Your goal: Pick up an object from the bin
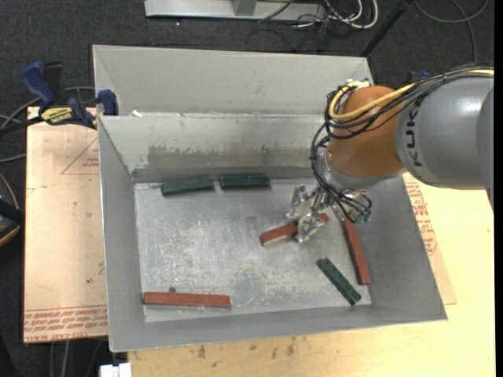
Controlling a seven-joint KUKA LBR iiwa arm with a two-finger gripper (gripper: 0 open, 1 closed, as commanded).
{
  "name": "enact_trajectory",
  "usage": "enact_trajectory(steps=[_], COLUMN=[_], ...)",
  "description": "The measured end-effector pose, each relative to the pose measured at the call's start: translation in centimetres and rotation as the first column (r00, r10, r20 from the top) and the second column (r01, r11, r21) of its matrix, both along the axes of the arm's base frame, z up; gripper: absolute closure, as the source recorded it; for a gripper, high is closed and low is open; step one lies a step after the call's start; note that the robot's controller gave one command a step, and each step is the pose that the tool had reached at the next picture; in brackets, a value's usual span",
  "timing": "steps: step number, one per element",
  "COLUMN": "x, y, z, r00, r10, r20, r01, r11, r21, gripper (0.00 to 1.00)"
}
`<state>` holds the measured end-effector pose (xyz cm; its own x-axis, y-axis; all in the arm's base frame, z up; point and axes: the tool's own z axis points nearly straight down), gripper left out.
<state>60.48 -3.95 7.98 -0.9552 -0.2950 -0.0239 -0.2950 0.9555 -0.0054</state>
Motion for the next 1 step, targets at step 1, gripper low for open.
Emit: enact_trajectory(steps=[1], x=[0.54], y=[-1.70], z=[11.68], r00=[1.000], r10=[-0.006], r20=[-0.021], r01=[0.006], r11=[1.000], r21=[-0.001], gripper=[1.00])
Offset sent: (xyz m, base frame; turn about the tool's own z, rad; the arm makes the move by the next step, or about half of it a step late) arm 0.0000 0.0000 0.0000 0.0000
